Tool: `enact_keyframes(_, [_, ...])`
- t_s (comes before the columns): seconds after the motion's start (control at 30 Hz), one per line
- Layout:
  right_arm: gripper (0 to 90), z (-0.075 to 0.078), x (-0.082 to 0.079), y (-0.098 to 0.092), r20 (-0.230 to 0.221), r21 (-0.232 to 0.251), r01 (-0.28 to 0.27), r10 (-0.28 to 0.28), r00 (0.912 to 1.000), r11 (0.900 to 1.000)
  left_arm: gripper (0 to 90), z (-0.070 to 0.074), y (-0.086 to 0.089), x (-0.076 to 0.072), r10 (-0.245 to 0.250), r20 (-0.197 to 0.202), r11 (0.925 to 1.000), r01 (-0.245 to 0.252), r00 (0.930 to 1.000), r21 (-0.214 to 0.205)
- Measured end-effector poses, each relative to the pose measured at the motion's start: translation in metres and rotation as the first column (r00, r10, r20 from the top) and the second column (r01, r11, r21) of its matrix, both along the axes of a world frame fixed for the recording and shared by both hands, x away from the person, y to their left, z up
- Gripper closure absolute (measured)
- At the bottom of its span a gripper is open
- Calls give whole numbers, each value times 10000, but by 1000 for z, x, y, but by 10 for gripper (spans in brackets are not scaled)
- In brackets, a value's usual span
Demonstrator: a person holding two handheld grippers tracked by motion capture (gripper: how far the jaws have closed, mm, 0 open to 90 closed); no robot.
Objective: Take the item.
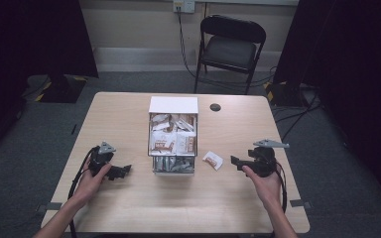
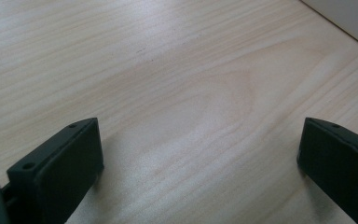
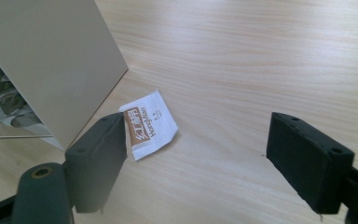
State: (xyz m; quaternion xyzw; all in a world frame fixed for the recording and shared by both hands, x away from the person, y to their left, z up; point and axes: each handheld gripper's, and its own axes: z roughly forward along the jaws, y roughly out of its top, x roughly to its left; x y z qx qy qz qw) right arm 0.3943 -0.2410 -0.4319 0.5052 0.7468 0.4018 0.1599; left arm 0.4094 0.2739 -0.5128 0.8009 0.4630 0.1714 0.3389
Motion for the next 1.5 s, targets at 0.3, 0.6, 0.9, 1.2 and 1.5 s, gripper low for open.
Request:
enact_keyframes(0.3, [178, -8, -11, -26, 38, -56, 476, -476, 9989, 9989, 0, 0, 0, 0, 0, 1, 10000, 0, 10000, 1])
enact_keyframes(0.6, [175, -30, -12, -51, -622, -828, 1285, -1338, 9891, 9882, 0, 0, 0, 0, 2, 2, 10000, -2, 10000, -1])
enact_keyframes(0.9, [179, -54, -7, -61, -1191, -1745, 2214, -2438, 9625, 9594, 0, 0, 0, 0, 1, 1, 10000, -1, 10000, 1])
enact_keyframes(1.2, [43, -68, -8, -44, -508, -2284, 2805, -2991, 9529, 9323, 0, 0, 0, 0, -2, 2, 10000, 2, 10000, 4])
enact_keyframes(1.5, [16, -71, -11, -40, -261, -2184, 2859, -2985, 9541, 9330, 0, 0, 0, 0, -3, -1, 10000, 3, 10000, 5])
